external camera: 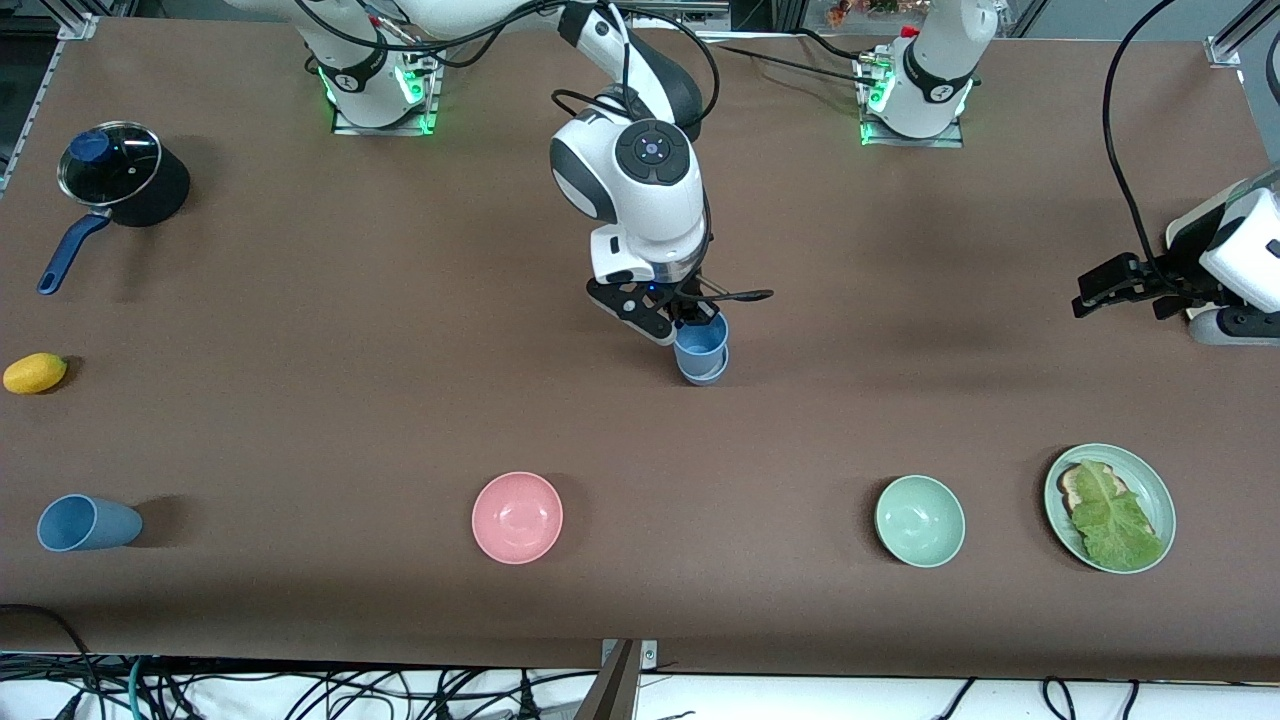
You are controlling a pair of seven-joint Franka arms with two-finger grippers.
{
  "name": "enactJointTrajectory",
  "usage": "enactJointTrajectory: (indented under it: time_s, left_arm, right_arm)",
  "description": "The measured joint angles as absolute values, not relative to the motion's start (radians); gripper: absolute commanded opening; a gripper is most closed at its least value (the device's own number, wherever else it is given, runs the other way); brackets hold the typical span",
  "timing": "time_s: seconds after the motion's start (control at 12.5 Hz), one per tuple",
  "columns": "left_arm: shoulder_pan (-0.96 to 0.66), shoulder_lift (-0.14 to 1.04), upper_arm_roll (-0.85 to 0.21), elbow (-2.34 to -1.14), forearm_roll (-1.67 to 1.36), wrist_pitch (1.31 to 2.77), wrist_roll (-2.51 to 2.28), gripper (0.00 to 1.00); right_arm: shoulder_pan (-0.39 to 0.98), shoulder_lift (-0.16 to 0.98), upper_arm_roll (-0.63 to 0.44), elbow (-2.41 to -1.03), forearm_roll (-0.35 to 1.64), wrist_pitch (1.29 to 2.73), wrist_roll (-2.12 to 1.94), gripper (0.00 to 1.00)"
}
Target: Stack blue cups with both arms
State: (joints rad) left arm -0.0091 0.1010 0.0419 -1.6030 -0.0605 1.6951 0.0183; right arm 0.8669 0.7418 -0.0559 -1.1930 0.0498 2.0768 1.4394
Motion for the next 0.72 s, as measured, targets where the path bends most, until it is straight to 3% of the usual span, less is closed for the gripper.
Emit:
enactJointTrajectory:
  time_s: [0.08, 0.16, 0.24, 0.32, 0.72]
  left_arm:
    - [-0.009, 0.100, 0.037, -1.602, -0.061, 1.689, 0.019, 1.00]
    - [-0.009, 0.098, 0.031, -1.599, -0.061, 1.677, 0.019, 1.00]
    - [-0.009, 0.097, 0.025, -1.597, -0.061, 1.665, 0.019, 1.00]
    - [-0.010, 0.096, 0.023, -1.597, -0.061, 1.662, 0.019, 1.00]
    - [-0.009, 0.094, 0.024, -1.570, -0.042, 1.656, 0.019, 1.00]
  right_arm:
    - [0.868, 0.742, -0.056, -1.191, 0.050, 2.077, 1.439, 0.00]
    - [0.868, 0.742, -0.055, -1.190, 0.050, 2.077, 1.440, 0.21]
    - [0.869, 0.742, -0.055, -1.190, 0.050, 2.077, 1.440, 0.80]
    - [0.869, 0.742, -0.055, -1.190, 0.050, 2.077, 1.440, 1.00]
    - [0.866, 0.738, -0.078, -1.167, 0.049, 2.014, 1.438, 1.00]
